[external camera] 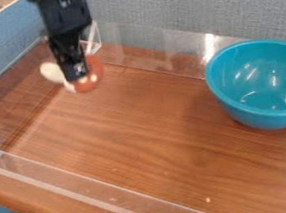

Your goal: Put the mushroom in the blue bowl

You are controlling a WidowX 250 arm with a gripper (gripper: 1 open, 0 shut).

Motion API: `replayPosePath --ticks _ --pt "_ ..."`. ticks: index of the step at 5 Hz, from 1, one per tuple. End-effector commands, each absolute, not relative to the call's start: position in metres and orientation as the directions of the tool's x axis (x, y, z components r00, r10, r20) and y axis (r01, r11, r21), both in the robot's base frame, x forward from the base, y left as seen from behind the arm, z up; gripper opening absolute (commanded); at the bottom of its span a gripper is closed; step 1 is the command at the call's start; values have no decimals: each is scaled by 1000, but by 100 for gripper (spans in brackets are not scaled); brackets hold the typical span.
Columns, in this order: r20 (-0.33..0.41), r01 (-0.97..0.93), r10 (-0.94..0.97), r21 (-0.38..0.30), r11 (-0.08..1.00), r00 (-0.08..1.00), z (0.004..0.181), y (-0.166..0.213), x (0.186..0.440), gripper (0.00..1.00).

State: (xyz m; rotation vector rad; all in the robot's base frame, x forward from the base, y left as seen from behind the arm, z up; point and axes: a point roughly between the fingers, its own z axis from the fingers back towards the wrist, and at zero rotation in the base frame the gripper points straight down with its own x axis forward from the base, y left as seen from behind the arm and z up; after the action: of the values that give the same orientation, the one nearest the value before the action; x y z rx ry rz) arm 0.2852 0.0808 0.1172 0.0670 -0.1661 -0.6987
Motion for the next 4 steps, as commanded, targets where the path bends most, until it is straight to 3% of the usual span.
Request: replayPosePath --ticks 1,4 --pt "176 613 -635 167 772 752 137 79 291 0" --pt "213 695 -715 174 698 666 129 72 298 0"
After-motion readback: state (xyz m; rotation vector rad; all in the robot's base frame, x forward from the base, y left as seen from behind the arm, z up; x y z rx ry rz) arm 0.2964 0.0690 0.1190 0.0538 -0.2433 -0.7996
